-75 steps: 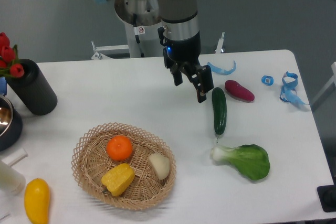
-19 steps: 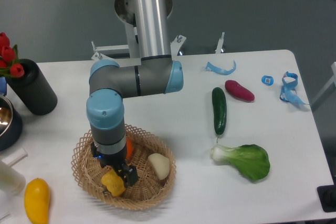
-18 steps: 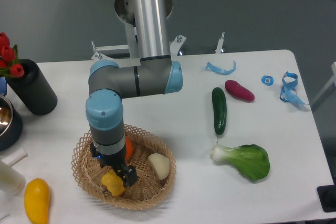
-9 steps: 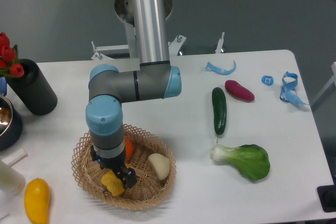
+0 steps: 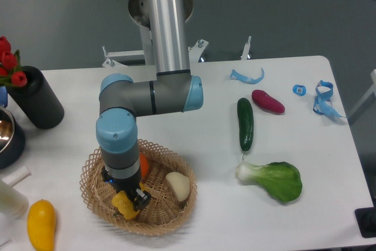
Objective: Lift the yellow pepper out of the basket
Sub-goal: 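Close the gripper fingers around the yellow bell pepper, then lift the held yellow pepper up out of the basket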
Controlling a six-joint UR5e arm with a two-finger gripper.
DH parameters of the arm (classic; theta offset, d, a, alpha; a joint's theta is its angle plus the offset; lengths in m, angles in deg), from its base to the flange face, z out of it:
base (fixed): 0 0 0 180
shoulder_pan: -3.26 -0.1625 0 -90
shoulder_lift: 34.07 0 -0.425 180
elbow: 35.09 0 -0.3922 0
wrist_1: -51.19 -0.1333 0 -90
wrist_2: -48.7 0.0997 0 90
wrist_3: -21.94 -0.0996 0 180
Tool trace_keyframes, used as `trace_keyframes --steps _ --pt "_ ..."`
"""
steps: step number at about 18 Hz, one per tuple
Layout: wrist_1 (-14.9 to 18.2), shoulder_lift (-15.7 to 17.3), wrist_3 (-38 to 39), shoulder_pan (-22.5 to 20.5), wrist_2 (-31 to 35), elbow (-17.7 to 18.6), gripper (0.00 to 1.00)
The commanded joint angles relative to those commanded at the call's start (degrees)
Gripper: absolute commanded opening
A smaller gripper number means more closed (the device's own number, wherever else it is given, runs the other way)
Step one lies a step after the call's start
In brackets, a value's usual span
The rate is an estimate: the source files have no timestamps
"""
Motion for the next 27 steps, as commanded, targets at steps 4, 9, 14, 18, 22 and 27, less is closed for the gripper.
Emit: trace_keyframes --steps 4,9,14,18,22,27 --pt "0.0 3.68 -0.26 -0.52 -0.09 -0.44 0.31" --pt "0.0 9.93 1.48 -3.95 -0.88 -3.59 0.31" --pt "0.0 10.37 8.86 -7.11 -5.44 -9.22 0.31" --pt "0.0 10.37 11.16 -8.61 -7.64 -11.86 0.31" --pt "0.0 10.37 11.43 -9.4 -8.44 -13.27 0.31" --pt "0.0 10.37 11.34 -10.19 -10.11 -13.8 0.32"
